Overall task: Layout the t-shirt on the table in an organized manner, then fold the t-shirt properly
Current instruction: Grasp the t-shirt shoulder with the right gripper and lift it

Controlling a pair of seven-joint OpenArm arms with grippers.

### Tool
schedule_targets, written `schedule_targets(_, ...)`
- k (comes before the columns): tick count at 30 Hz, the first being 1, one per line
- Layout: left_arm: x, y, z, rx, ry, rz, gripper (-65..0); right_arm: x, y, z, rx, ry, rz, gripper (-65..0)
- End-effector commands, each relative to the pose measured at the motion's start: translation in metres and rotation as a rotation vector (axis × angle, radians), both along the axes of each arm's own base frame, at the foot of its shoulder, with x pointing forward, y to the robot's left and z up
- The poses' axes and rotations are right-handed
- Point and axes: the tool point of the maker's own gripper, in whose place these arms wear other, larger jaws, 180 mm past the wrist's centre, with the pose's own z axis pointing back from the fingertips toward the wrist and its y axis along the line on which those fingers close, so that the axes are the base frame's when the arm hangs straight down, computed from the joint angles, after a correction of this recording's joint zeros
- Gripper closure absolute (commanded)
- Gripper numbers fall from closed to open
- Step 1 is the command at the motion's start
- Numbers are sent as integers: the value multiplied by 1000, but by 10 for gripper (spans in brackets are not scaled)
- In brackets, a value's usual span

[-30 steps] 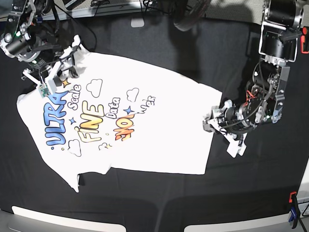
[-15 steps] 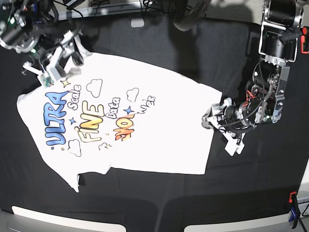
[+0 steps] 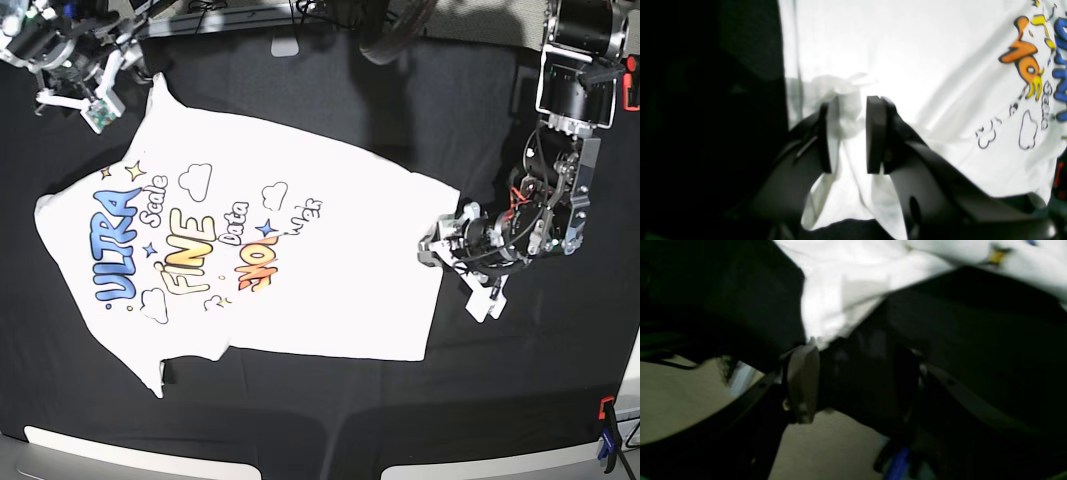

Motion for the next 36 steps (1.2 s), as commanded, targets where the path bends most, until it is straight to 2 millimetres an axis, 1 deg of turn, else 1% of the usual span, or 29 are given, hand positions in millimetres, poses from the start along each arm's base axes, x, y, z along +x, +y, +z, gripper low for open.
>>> schedule_targets(1,13,0,17,-14,-54,-2,-130,-2,4,-3,14,7,18,-342)
schedule_targets(4,13,0,17,-14,-54,-1,-130,-15,28,-22,63,74,70,-342)
schedule_targets(5,13,0,17,-15,-54,-1,-130,-17,34,-28,52,86,84,-342)
schedule_targets(6,13,0,17,-14,-54,-1,-130,-17,35,-34,21,92,84,-342)
schedule_targets(8,13,0,17,-14,-54,-1,-130,-10,32,-42,-63,78,61,-342)
schedule_targets(10,13,0,17,-14,-54,-1,-130,1,29,-44,-139,41,31,-342)
schedule_targets(12,13,0,17,-13,-54,-2,-130,8,26,-45,-215,7,23,-342)
schedule_targets(14,13,0,17,-14,-54,-2,-130,12,19,-43,-305,-27,18,-342)
schedule_targets(17,13,0,17,-14,-54,-1,-130,12,15,-42,-373,-41,27,-342)
schedule_targets(21,13,0,17,-13,-54,-2,-130,14,12,-39,-391,-57,20,-342)
schedule_targets(26,13,0,17,-13,-54,-2,-130,19,4,-25,-435,-71,39,-342)
schedule_targets(28,13,0,17,-13,-54,-2,-130,21,4,-19,-441,-84,51,-342)
schedule_targets(33,13,0,17,-13,-55,-2,-130,11,13,-8,-425,-90,70,-342)
schedule_targets(36,13,0,17,-13,-55,-2,-130,5,18,-10,-394,-72,68,-342)
